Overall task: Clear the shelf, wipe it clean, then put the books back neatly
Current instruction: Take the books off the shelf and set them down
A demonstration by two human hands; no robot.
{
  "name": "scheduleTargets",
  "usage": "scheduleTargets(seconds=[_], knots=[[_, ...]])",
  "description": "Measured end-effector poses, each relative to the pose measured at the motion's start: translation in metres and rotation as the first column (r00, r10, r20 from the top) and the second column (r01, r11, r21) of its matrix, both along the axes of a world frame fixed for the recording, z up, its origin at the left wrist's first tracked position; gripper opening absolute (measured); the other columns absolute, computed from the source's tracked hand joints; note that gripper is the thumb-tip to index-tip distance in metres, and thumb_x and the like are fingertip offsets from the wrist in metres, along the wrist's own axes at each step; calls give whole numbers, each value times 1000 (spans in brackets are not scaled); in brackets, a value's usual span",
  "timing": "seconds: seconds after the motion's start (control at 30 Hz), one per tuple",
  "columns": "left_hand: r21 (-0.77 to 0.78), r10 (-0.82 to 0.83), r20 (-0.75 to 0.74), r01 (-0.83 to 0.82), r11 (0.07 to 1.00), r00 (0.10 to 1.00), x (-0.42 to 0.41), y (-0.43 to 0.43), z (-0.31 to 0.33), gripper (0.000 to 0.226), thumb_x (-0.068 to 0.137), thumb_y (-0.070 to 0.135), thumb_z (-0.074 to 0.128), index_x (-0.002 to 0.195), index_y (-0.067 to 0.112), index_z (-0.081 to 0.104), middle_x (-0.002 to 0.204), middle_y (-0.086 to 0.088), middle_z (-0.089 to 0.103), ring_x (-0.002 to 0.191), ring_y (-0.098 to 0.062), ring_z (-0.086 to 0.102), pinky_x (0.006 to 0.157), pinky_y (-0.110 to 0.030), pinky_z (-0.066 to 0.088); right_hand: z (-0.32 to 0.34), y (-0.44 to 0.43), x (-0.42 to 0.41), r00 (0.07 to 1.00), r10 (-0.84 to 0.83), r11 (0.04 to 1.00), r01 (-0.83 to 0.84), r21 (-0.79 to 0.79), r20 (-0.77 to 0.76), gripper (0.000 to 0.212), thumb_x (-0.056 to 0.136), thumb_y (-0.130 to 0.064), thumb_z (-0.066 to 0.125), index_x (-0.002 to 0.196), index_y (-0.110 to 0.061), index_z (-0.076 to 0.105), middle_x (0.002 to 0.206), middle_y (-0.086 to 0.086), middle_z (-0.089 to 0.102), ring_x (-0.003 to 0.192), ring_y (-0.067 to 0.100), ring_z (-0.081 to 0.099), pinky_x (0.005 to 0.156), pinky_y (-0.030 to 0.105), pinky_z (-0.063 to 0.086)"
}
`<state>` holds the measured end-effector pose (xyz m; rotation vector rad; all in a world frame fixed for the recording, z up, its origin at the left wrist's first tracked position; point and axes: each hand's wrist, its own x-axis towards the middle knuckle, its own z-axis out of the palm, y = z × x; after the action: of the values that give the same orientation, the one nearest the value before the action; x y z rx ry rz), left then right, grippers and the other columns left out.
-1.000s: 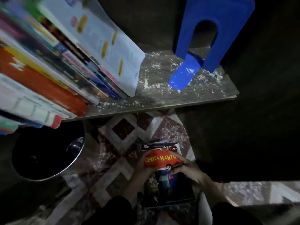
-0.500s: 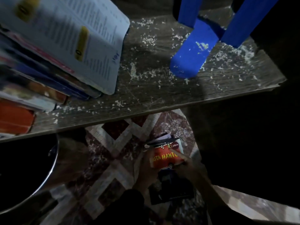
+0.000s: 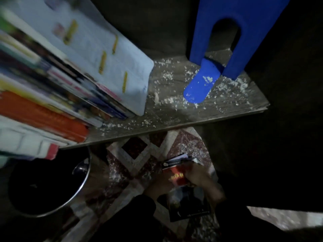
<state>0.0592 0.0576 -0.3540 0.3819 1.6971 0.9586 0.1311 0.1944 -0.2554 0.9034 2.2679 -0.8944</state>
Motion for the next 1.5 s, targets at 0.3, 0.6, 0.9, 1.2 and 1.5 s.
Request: scheduleTargets(seconds=[0.3,0.6,0.9,1.2,1.5], knots=[[-51,-162,-560,161,986,812,-14,-29,267,28,96,23,52,121,12,60,120,-5,63,111,-11,57,77,-17,38,173,-25,-28,915,294,947,-318,-47,-276,21,84,-17,58,87,-32,72,99,-6,69,92,12,64,79,24,46],[370,428,-890,-297,880,158,-56,-79,400,50,91,18,57,139,17,44,127,-8,42,106,-28,55,94,-33,40,262,-73,-89,601,-39,995,-48,-85,-798,39,87,-8,60,122,-26,58,104,8,62,89,16,57,80,26,47],[126,160,-987,-468,875,33,-84,-73,414,74,89,29,57,148,10,16,145,-11,17,121,-32,34,83,-37,45,261,-101,-113,621,52,997,-73,8,-782,79,86,-20,65,149,-28,20,134,10,38,131,27,32,105,34,29],[332,393,-917,-420,844,64,-76,-47,409,79,86,35,60,149,11,19,140,-15,39,124,-28,25,104,-35,24,250,-91,-109,531,30,1000,-8,30,-847,81,81,-19,68,149,-26,24,129,11,45,125,28,40,105,38,33],[341,445,-866,-385,858,226,-81,-26,401,73,90,50,54,149,38,12,128,-21,40,100,-40,56,78,-33,38,237,-82,-102,437,53,998,-52,33,-898,77,77,-15,67,146,-20,32,137,2,48,125,22,41,103,34,33]])
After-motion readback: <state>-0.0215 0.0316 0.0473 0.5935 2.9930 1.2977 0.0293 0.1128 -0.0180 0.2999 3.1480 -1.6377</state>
